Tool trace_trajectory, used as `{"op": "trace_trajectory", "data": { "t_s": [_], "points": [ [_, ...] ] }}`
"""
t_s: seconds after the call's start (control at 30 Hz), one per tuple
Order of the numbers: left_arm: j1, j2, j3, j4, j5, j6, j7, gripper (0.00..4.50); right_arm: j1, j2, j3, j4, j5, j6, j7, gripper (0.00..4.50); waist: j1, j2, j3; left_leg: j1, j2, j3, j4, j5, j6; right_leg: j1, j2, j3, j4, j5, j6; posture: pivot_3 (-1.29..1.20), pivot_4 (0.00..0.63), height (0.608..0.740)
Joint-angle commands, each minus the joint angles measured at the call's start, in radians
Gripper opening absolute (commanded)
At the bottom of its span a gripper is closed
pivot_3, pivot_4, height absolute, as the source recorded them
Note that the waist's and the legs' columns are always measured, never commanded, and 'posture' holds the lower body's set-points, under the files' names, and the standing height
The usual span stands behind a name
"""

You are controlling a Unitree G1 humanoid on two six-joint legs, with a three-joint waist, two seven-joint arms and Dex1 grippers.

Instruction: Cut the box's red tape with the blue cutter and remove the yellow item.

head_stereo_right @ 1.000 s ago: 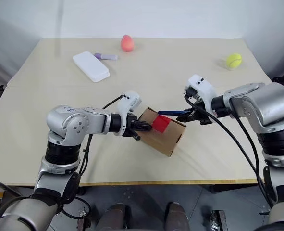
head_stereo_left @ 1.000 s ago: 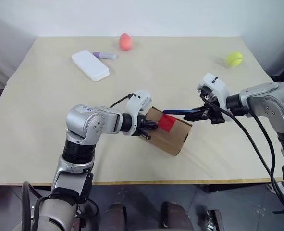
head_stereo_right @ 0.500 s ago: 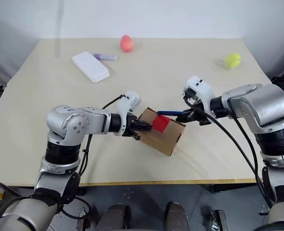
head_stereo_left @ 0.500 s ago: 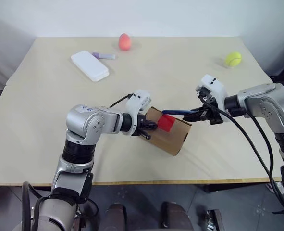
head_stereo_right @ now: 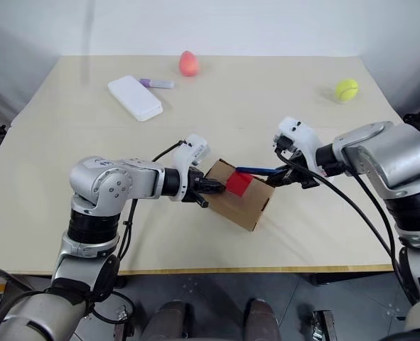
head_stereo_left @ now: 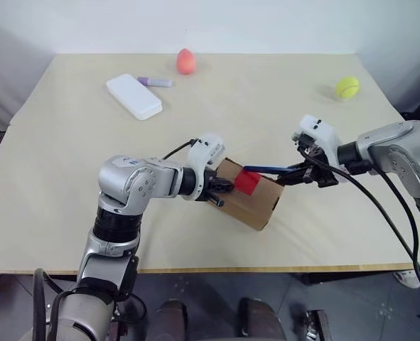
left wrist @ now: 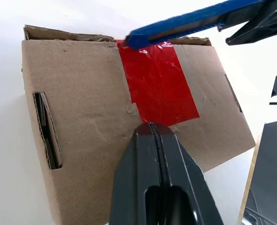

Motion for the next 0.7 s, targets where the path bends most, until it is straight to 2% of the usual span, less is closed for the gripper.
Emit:
{"op": "trace_trajectory", "data": {
  "t_s": [0.03, 0.27, 0.7],
  "points": [
    [0.032, 0.008, -0.019, 0.02, 0.03, 0.033, 0.027, 0.0, -0.005, -0.04, 0.015, -0.033, -0.002, 0.024, 0.027, 0.17, 0.0, 0.0, 0.0, 0.0, 0.0, 0.0, 0.0, 0.0, 0.0, 0.0, 0.0, 0.0, 0.0, 0.0, 0.0, 0.0, 0.15, 0.74],
    [0.034, 0.005, -0.016, 0.017, 0.031, 0.034, 0.029, 0.0, -0.006, -0.064, 0.021, -0.035, -0.014, 0.024, 0.042, 0.17, -0.001, 0.0, 0.0, 0.0, 0.0, 0.0, 0.0, 0.0, 0.0, 0.0, 0.0, 0.0, -0.001, 0.0, 0.0, 0.0, 0.15, 0.74],
    [0.043, -0.001, -0.007, -0.004, 0.027, 0.043, 0.041, 0.0, -0.085, 0.069, -0.07, 0.066, -0.01, 0.015, -0.004, 0.17, -0.008, 0.0, 0.0, 0.0, 0.0, 0.001, 0.0, 0.0, 0.0, -0.001, 0.0, 0.0, 0.0, 0.001, -0.001, 0.0, 0.15, 0.74]
  ]
}}
